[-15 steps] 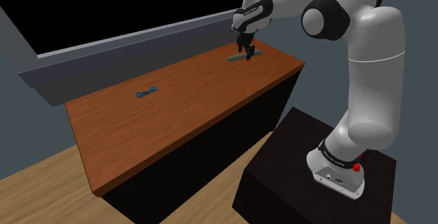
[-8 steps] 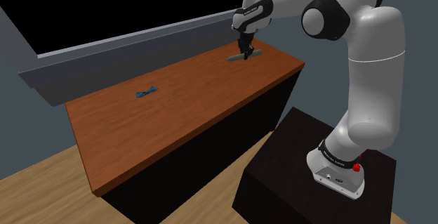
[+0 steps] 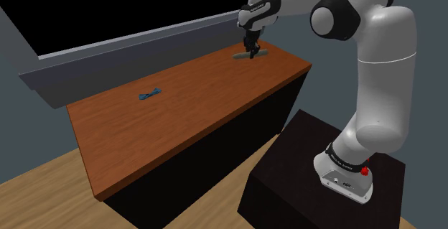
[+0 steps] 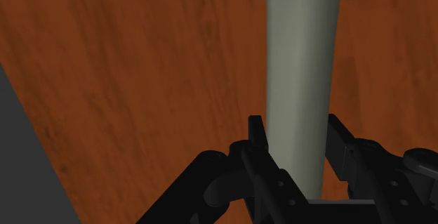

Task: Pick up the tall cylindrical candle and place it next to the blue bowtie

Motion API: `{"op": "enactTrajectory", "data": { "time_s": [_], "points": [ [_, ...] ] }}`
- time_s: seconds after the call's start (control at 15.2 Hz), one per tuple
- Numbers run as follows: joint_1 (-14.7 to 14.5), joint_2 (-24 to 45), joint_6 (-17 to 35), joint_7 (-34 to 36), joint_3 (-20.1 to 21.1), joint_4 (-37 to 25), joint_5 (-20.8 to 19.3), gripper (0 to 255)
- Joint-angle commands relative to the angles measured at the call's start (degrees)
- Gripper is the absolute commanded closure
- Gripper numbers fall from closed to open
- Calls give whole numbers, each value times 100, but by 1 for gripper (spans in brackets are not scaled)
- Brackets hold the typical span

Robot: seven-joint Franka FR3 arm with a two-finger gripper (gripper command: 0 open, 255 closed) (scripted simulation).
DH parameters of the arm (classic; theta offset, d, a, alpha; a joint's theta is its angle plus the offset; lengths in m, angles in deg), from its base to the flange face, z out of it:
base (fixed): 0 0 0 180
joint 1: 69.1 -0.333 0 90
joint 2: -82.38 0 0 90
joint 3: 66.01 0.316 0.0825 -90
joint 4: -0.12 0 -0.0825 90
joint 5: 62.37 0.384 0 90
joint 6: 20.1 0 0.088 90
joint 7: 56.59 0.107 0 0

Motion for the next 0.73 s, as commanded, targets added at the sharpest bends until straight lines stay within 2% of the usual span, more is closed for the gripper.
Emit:
{"op": "enactTrajectory", "data": {
  "time_s": [0.0,0.66],
  "points": [
    [-17,-78,-112,17,-22,-40,-38,255],
    [-52,-356,-753,83,-106,-426,-184,255]
  ]
}}
